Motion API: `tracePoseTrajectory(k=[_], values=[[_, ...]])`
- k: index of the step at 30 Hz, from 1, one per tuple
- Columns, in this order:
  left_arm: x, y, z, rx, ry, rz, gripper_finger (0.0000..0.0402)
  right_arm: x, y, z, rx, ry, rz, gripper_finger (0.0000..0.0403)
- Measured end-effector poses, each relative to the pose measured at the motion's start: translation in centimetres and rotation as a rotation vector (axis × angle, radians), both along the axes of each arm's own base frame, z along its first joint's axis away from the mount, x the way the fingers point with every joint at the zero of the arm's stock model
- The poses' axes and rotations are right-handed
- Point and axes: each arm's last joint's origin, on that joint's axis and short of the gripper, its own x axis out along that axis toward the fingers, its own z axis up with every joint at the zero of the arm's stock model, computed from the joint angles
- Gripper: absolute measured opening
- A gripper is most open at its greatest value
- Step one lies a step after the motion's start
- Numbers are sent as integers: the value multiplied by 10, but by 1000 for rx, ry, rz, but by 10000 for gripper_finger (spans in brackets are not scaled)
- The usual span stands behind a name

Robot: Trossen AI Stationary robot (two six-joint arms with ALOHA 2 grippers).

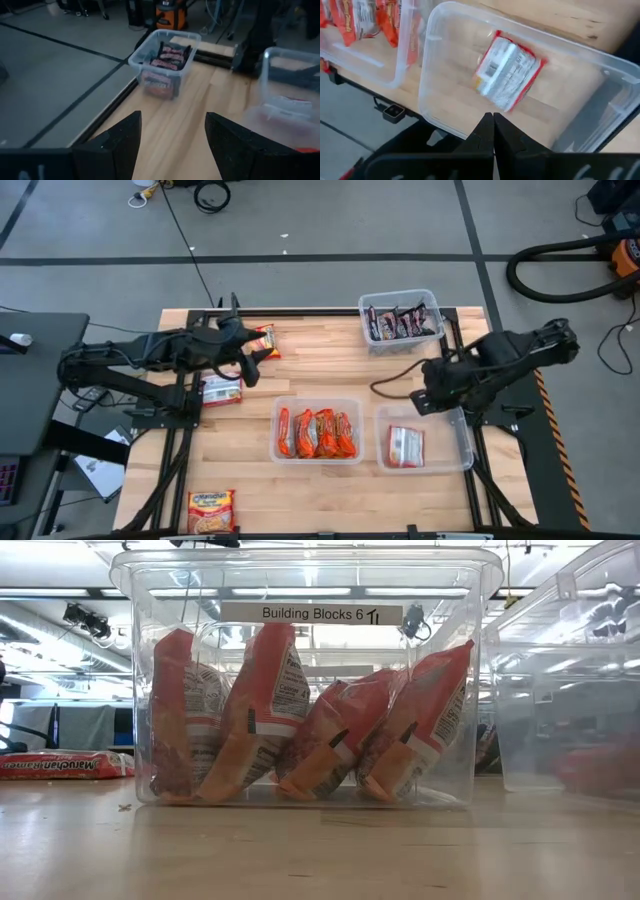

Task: Sort Maruchan noodles
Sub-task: Put the red noodle pack into the bottom right transparent bin

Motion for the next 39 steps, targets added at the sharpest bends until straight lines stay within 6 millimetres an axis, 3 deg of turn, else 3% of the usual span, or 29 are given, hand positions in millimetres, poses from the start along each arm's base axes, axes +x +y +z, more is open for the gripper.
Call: tracePoseTrajectory(k=[7, 12, 16, 20, 25, 33, 39], values=[[-2, 12, -2, 47, 74, -69, 222, 18, 30, -17, -12, 79, 227, 29], [-5, 19, -6, 58, 136, -71, 222, 33, 46, -51, 21, 260, 245, 67], [-9, 22, -11, 52, 198, -59, 222, 34, 45, -74, 11, 321, 114, 113], [-16, 24, -15, 48, 263, -50, 222, 22, 43, -94, 42, 230, -7, 162], [-25, 24, -12, 42, 255, -38, 222, 7, 36, -139, 81, 186, -83, 201], [-40, 21, -5, 13, 197, -38, 222, 1, 29, -186, 20, 137, -84, 210], [-43, 23, -3, -4, 167, -16, 222, 1, 31, -193, 63, 132, -62, 209]])
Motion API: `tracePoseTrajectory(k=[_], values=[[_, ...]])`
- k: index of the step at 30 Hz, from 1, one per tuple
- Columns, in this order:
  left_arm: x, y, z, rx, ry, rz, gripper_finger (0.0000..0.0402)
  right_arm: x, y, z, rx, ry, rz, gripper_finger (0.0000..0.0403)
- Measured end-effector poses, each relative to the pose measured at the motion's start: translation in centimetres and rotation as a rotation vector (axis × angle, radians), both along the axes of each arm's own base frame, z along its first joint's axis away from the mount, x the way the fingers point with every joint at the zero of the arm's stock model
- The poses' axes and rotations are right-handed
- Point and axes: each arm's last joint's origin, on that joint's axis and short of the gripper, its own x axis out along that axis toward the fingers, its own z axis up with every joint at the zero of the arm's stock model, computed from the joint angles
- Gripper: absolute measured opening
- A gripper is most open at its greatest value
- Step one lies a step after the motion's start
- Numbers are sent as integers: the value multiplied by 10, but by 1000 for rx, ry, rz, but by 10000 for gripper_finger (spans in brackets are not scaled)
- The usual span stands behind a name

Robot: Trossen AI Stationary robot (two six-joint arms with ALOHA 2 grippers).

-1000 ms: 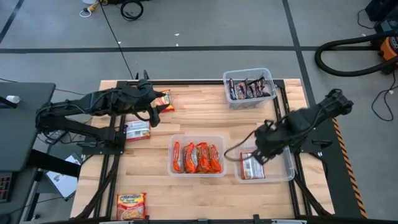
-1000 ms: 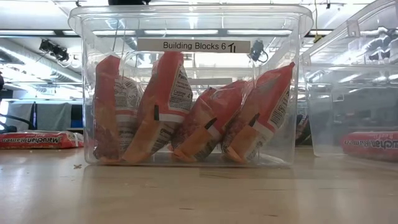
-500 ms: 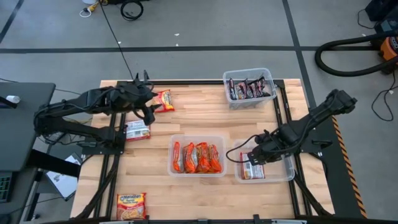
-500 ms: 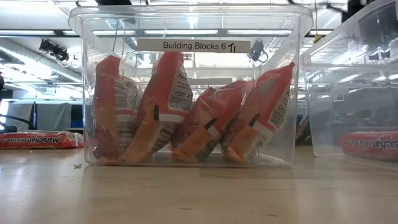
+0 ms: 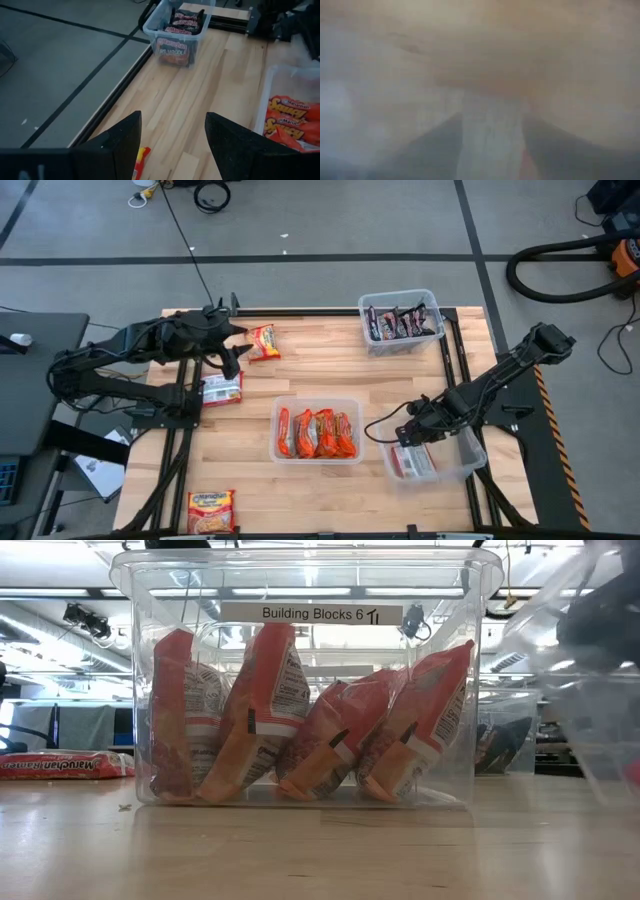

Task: Sort Maruchan noodles
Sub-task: Put the red noodle pack into the bottom right transparent bin

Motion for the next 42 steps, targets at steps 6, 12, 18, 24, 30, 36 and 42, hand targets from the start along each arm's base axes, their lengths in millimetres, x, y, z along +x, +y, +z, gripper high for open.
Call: tracePoseTrajectory(k=[6, 12, 18, 24, 30, 36, 42], values=[[1, 0, 2, 1, -26, 1, 222, 5, 5, 29, -20, -9, 8, 209], [3, 0, 5, 4, -59, 2, 222, 7, 15, 50, 15, -61, 79, 209], [3, 0, 5, -11, -68, 11, 222, -5, 27, 49, -73, -95, 282, 209], [3, 0, 5, -16, -70, 14, 222, -21, 40, 37, -47, -57, 402, 209], [3, 0, 5, -14, -70, 14, 222, -31, 45, 7, 7, -38, 346, 209], [3, 0, 5, -10, -77, 11, 222, -36, 31, -21, -82, -21, 222, 201], [3, 0, 6, -40, -96, 30, 222, -30, 32, -12, -98, -61, 265, 194]])
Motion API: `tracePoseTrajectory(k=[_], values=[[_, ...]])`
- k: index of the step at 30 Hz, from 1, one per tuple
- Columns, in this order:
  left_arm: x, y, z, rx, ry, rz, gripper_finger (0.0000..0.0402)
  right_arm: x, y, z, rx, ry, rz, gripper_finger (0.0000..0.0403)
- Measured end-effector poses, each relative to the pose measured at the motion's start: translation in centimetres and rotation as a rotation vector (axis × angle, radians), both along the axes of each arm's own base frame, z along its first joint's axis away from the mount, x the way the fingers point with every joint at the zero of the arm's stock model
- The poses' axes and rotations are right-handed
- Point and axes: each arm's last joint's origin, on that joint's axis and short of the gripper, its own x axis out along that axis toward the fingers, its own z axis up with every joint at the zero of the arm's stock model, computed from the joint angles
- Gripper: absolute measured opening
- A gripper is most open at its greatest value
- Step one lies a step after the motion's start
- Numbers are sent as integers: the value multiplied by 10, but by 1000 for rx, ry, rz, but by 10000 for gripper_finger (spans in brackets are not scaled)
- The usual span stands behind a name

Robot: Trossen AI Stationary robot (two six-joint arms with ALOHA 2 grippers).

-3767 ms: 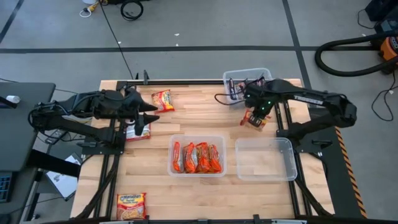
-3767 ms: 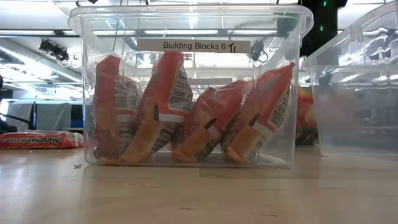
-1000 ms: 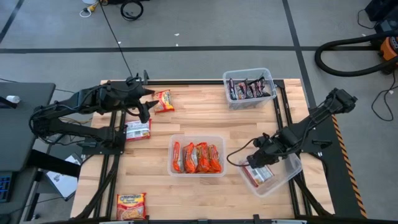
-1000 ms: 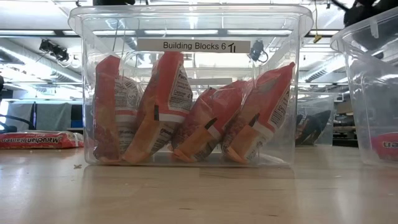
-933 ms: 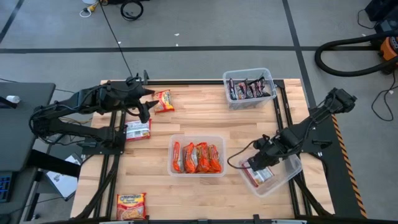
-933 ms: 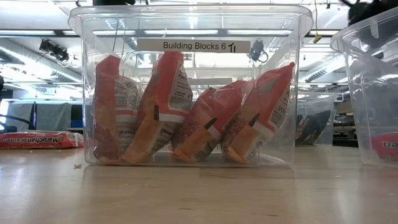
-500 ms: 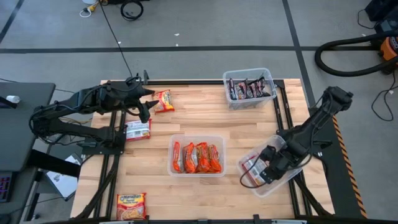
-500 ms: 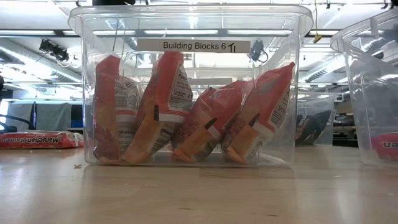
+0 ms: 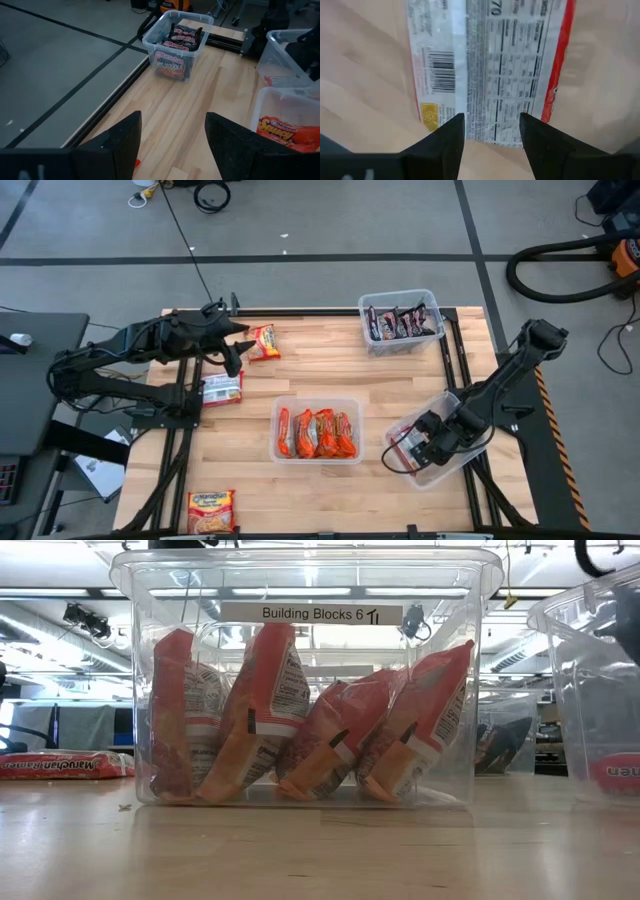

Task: Sort Maruchan noodles
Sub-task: Put the red noodle pack into the bottom right transparent bin

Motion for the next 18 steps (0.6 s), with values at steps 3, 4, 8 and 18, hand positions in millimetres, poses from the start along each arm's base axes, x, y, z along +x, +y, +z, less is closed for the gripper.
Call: tracePoseTrajectory(k=[3, 4, 8, 18], values=[[0, 0, 0, -2, -2, 1, 222, -4, -5, 0, -81, 22, 24, 194], [0, 0, 0, -2, -3, 1, 222, -4, -7, -1, -104, 18, 23, 194], [1, 0, 0, -2, -8, 1, 222, -9, -14, -9, -205, 4, 10, 194], [1, 0, 0, -7, -10, 4, 222, -10, -22, -25, -176, -3, -123, 178]])
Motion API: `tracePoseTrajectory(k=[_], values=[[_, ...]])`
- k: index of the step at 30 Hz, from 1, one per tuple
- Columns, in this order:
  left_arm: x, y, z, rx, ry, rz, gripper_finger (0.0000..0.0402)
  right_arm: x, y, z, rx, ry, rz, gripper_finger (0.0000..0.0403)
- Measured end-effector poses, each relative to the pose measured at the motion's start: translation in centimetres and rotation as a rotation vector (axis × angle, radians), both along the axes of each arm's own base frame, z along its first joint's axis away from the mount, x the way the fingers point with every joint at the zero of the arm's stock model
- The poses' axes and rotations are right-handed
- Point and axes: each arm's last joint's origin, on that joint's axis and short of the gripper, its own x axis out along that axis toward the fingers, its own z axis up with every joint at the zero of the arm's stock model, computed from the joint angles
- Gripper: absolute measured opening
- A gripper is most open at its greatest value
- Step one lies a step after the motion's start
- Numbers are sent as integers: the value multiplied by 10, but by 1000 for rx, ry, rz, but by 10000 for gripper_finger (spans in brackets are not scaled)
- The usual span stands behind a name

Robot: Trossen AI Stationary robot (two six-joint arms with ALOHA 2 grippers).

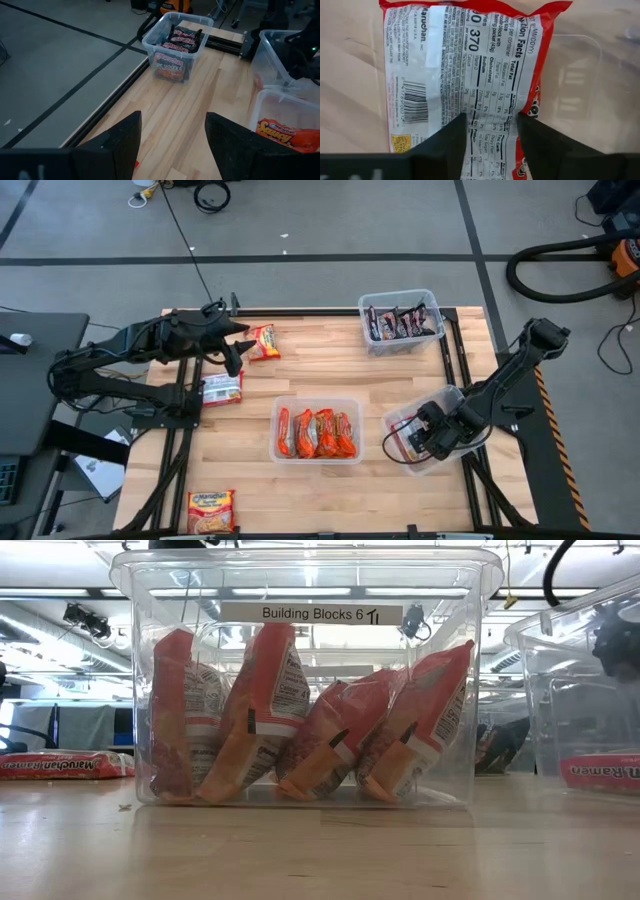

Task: Sort Maruchan noodles
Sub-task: Put the red noodle pack into the bottom right transparent bin

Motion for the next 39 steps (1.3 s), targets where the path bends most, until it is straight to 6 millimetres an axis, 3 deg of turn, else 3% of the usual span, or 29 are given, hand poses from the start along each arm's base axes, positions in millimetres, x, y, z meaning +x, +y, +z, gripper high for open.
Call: tracePoseTrajectory(k=[3, 9, 12, 21, 24, 28, 34, 39], values=[[0, 0, 0, 3, -4, -1, 222, 3, 0, 2, 14, 11, -15, 137], [1, 0, 3, 26, -19, -11, 222, 9, 0, 12, 26, 24, -36, 14], [1, 0, 3, 30, -18, -13, 222, 13, -1, 28, 15, 71, -48, 10], [1, 0, 3, 63, 1, -30, 222, 18, -3, 105, -88, 298, -74, 4], [1, 0, 3, 85, 13, -42, 222, 24, 2, 118, -136, 383, -63, 3], [1, 0, 3, 108, 26, -54, 222, 37, 11, 104, -192, 421, -16, 2], [1, 0, 2, 118, 45, -61, 222, 52, 24, 63, -275, 590, 100, 3], [-1, 0, -2, 114, 90, -66, 222, 54, 26, 55, -293, 664, 104, 3]])
